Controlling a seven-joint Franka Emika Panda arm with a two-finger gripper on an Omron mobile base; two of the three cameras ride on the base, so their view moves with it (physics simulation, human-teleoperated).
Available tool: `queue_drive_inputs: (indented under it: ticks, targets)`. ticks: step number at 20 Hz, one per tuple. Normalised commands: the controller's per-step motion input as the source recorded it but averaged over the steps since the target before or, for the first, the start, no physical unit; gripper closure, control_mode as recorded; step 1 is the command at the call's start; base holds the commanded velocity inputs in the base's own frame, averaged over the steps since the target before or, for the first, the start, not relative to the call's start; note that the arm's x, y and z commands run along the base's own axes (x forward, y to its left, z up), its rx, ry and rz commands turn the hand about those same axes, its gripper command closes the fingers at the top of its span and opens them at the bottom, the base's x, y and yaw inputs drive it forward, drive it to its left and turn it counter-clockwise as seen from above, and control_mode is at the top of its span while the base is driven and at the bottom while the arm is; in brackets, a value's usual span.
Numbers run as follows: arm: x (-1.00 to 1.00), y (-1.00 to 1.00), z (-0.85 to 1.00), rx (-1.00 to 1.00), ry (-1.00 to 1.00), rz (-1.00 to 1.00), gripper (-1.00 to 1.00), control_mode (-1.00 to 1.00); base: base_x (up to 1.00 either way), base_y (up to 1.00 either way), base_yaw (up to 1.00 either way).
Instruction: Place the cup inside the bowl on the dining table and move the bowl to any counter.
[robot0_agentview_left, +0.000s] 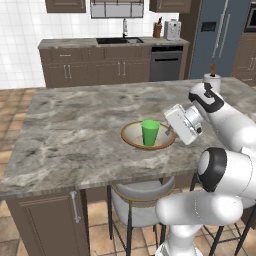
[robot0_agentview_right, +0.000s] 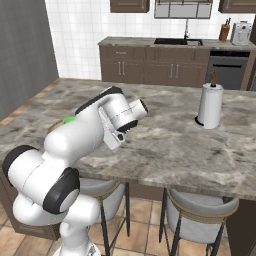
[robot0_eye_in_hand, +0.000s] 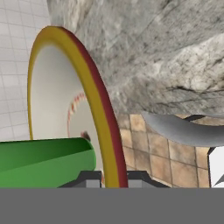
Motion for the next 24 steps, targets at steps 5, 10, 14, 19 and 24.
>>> queue_drive_inputs:
  ticks: [5,10,14,19,24]
  targets:
    - [0.0,0.0,0.0,0.0,0.0,0.0,1.0,1.0,-0.02,0.05,0.0]
    - [0.0,0.0,0.0,0.0,0.0,0.0,1.0,1.0,-0.01,0.29,0.0]
    - [0.0,0.0,0.0,0.0,0.0,0.0,1.0,1.0,0.0,0.44,0.0]
    - [0.0,0.0,0.0,0.0,0.0,0.0,1.0,1.0,0.0,0.56,0.0]
    - [0.0,0.0,0.0,0.0,0.0,0.0,1.0,1.0,0.0,0.55,0.0]
